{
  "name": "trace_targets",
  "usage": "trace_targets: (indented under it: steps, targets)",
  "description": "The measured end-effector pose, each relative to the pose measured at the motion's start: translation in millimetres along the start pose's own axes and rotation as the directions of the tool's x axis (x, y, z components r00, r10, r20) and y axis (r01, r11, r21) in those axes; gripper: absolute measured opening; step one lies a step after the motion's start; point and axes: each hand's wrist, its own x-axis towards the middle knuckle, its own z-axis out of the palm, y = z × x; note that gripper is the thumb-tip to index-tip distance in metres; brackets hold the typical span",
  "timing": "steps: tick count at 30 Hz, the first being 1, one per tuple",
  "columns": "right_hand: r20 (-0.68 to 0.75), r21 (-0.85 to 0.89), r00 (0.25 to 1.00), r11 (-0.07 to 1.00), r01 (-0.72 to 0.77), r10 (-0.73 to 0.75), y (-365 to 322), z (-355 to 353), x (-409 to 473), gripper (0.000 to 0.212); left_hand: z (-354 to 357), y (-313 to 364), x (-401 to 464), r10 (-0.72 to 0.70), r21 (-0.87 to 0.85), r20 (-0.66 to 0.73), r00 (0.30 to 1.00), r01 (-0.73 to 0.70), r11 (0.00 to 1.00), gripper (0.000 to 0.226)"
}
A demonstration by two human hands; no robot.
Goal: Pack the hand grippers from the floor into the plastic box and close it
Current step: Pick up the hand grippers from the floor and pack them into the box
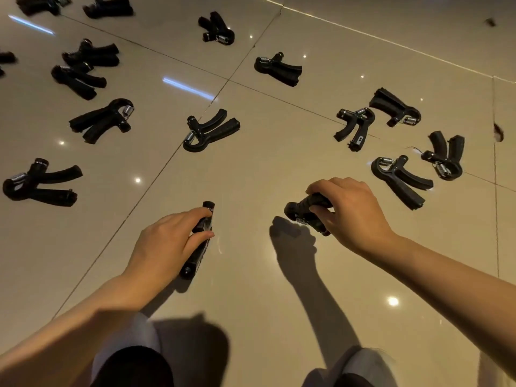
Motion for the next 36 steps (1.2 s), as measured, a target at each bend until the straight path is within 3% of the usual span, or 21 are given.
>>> trace_targets:
  steps: [3,6,12,16,20,23,28,33,36]
  targets:
    - [-0.012,0.011,0.999,0.999,0.050,-0.050,-8,-49,-16,0.022,-30,31,-6,-0.082,-0.020,0.047,0.995,0.083,0.996,0.059]
    - [-0.045,-0.022,0.993,0.994,0.105,-0.106,-18,-106,-39,0.020,-71,75,-13,-0.041,-0.002,0.033,0.999,0.041,0.999,0.064]
    - [-0.070,-0.030,0.996,0.998,0.056,-0.058,-43,-234,-102,0.025,-181,189,-41,0.072,0.057,-0.062,0.995,-0.069,0.996,0.049]
    - [-0.180,0.039,0.983,0.999,0.031,-0.023,-52,-290,-153,0.025,-228,262,-80,0.126,0.069,-0.078,0.989,-0.121,0.990,0.031]
    - [-0.259,0.053,0.965,0.997,0.050,-0.035,-61,-312,-198,0.021,-238,317,-123,0.115,-0.070,-0.126,0.985,-0.125,0.990,0.027]
    - [-0.297,0.010,0.946,0.990,0.142,-0.133,-62,-313,-226,0.017,-227,337,-144,0.092,-0.203,-0.136,0.986,-0.119,0.972,0.027]
    - [-0.256,-0.247,0.914,0.935,0.254,-0.315,-65,-309,-255,0.021,-214,344,-148,0.199,-0.232,-0.081,0.977,-0.213,0.949,0.024]
    - [-0.207,-0.283,0.921,0.922,0.266,-0.330,-55,-329,-280,0.018,-216,353,-134,0.271,-0.274,-0.073,0.960,-0.281,0.920,0.023]
    - [-0.256,-0.283,0.917,0.931,0.231,-0.306,-50,-338,-286,0.019,-213,363,-132,0.366,-0.260,-0.075,0.928,-0.372,0.891,0.028]
